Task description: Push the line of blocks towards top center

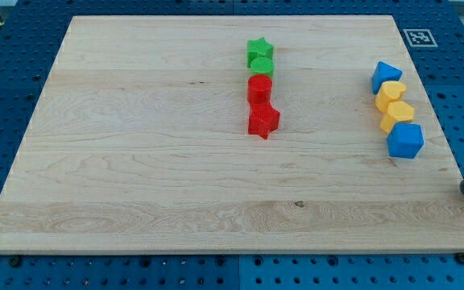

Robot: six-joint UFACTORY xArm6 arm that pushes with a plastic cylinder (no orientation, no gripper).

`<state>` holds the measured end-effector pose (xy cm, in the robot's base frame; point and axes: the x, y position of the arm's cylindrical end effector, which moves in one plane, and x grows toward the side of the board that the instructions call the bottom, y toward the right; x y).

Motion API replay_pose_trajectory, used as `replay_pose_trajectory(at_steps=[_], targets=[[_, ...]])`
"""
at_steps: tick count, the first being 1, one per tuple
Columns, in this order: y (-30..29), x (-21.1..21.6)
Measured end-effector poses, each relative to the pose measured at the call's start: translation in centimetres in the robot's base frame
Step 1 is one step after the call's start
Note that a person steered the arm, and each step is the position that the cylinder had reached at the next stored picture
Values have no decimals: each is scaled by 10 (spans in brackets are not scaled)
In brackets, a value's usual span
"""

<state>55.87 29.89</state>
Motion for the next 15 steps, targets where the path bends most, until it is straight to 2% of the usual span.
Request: replay_pose_trajectory(at_steps=[1,2,3,4,5,8,9,11,15], targets=[[-1,0],[-49,-1],[-107,-18],[-162,-67],[-200,-83],[-266,-75],[-258,-81],[-257,-127],[-257,-189]])
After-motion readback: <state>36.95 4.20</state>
